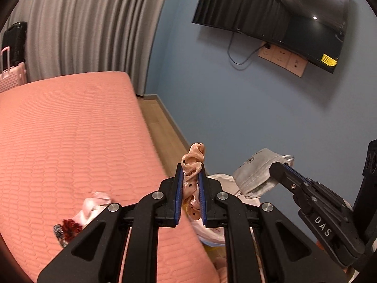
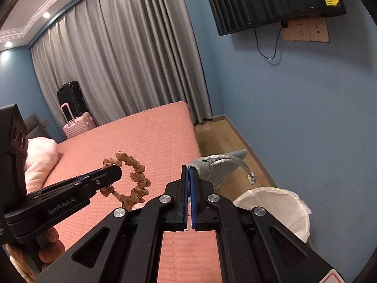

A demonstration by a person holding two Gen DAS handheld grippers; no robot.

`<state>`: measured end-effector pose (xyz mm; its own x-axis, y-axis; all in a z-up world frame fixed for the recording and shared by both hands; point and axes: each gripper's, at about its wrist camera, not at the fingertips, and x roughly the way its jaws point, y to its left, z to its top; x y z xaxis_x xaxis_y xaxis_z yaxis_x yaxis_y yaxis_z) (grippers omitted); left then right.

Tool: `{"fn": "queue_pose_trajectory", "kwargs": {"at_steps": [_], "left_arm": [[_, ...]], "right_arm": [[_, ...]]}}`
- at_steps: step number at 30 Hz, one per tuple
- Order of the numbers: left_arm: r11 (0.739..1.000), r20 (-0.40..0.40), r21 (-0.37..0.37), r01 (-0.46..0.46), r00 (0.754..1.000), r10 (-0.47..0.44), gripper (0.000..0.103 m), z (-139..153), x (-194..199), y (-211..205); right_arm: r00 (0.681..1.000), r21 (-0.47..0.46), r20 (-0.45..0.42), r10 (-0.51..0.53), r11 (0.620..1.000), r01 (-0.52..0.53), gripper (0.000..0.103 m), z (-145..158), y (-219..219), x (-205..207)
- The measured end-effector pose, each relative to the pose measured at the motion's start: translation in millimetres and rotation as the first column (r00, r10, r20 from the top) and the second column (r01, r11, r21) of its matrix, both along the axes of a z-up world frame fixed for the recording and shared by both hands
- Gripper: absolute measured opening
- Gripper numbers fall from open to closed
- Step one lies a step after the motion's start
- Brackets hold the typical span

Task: Collect trash
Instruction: 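Carry the scrunchie and pouch over the bin and open both tools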

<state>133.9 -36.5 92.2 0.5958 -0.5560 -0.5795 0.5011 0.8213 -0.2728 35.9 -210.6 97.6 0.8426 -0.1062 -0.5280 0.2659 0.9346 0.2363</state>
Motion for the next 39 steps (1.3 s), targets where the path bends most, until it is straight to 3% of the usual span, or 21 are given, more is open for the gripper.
{"fn": "queue_pose_trajectory", "kwargs": {"at_steps": [21, 25, 28, 31, 39], "left_arm": [[0.977, -0.076, 0.098, 0.187, 0.981, -0.18, 0.014, -27.5, -1.0, -130.8], [0.975, -0.117, 0.115, 0.19, 0.977, -0.177, 0.026, -37.4, 3.5, -146.6], [0.979, -0.141, 0.104, 0.175, 0.977, -0.16, 0.029, -42.8, 7.5, -147.5], [0.984, -0.154, 0.096, 0.151, 0.979, -0.136, 0.043, -45.5, 9.0, -144.8], [0.987, -0.114, 0.101, 0.124, 0.987, -0.112, 0.044, -40.2, 4.6, -135.1]], "right_arm": [[0.986, 0.043, -0.087, -0.14, 0.989, 0.144, 0.002, -43.4, -98.1, -20.3], [0.982, 0.044, -0.098, -0.162, 0.985, 0.167, 0.005, -53.0, -105.0, -19.4], [0.98, 0.05, -0.106, -0.166, 0.984, 0.172, 0.006, -58.1, -106.4, -18.7], [0.98, 0.052, -0.112, -0.167, 0.983, 0.174, 0.006, -62.0, -104.7, -19.8], [0.981, 0.055, -0.116, -0.156, 0.985, 0.163, 0.009, -60.7, -96.2, -19.8]]}}
